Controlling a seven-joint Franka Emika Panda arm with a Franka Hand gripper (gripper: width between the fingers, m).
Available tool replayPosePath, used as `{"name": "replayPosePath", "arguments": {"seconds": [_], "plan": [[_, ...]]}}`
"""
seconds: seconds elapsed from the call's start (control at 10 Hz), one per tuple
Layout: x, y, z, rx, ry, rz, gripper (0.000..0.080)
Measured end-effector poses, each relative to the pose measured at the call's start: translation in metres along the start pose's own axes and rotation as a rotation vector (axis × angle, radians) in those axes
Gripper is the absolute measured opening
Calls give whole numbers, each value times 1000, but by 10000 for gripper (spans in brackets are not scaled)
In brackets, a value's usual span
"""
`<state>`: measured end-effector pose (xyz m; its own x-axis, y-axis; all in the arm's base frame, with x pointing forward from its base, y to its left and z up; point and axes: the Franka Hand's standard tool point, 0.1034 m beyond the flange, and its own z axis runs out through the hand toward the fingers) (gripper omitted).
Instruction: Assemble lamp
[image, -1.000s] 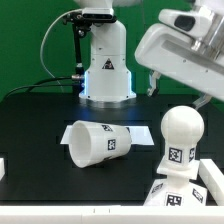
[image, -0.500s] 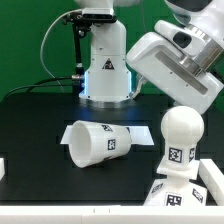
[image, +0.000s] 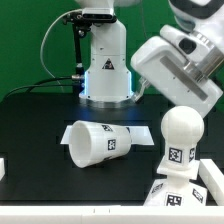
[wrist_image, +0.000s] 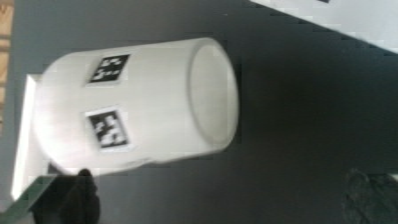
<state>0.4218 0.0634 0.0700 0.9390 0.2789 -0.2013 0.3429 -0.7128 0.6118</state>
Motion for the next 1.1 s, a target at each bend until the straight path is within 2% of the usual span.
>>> {"name": "replayPosePath", "arguments": {"seconds": [0.1, 0.3, 0.4, 0.5, 0.9, 1.1], "plan": [[-15, 4, 23, -36, -10, -65, 698], [-22, 19, 40, -60, -15, -100, 698], [-21, 22, 41, -72, -8, -113, 698], [-19, 23, 41, -73, 3, -123, 698], [0, 37, 36, -61, 11, -200, 698], [-1, 34, 36, -62, 11, -204, 699]]}}
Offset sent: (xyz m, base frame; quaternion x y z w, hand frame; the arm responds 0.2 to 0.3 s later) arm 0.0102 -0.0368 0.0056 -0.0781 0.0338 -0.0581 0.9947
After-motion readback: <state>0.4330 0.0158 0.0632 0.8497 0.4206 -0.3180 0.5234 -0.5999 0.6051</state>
